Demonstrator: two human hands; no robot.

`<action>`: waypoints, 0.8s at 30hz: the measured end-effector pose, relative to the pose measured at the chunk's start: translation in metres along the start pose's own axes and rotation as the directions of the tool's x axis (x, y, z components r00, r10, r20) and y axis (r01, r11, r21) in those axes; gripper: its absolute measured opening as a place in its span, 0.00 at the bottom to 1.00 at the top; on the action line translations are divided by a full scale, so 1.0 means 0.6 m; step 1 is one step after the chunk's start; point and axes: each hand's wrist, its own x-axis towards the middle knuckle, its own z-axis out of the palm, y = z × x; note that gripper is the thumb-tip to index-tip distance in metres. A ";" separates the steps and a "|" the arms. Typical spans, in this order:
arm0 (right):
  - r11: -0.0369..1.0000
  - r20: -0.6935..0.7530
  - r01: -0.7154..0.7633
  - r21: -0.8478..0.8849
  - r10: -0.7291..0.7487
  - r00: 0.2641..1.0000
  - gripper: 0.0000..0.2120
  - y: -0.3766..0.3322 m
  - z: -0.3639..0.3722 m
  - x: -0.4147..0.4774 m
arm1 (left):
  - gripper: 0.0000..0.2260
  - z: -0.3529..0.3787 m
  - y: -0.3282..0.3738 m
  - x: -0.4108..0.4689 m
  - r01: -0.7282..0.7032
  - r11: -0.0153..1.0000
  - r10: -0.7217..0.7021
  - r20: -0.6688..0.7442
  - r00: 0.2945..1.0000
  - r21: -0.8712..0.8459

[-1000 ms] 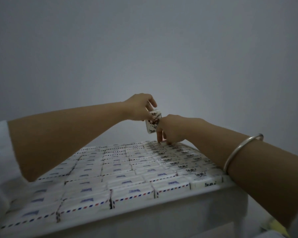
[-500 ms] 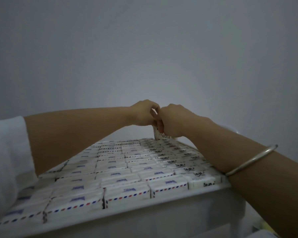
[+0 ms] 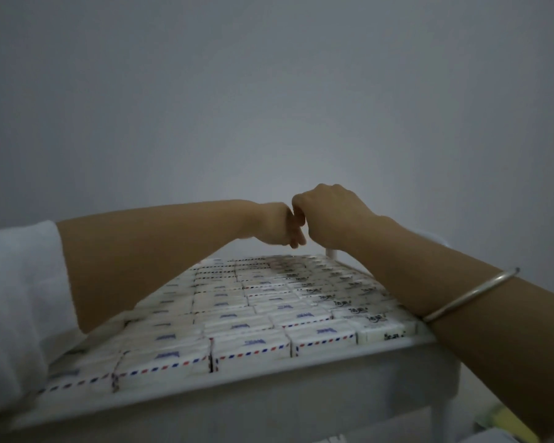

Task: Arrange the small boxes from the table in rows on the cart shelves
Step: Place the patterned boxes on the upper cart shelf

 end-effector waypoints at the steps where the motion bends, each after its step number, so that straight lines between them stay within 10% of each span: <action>1: 1.000 -0.027 -0.008 0.017 0.008 1.000 0.14 0.000 -0.004 0.001 | 0.16 -0.014 -0.001 -0.015 0.034 0.998 -0.033 -0.009 0.999 0.062; 6: 0.975 -0.138 -0.002 0.222 0.034 0.990 0.14 -0.022 -0.052 -0.018 | 0.13 -0.083 0.007 -0.135 0.126 0.969 -0.110 -0.086 0.990 0.213; 16: 0.748 -0.246 0.305 0.590 -0.193 0.950 0.15 -0.254 -0.156 -0.216 | 0.08 -0.093 -0.033 -0.457 0.224 0.974 -0.223 -0.183 0.957 -0.019; 24: 0.543 -0.325 0.536 0.647 -0.439 0.838 0.10 -0.503 -0.098 -0.342 | 0.09 0.069 -0.148 -0.730 -0.064 0.893 -0.232 -0.578 0.782 -0.445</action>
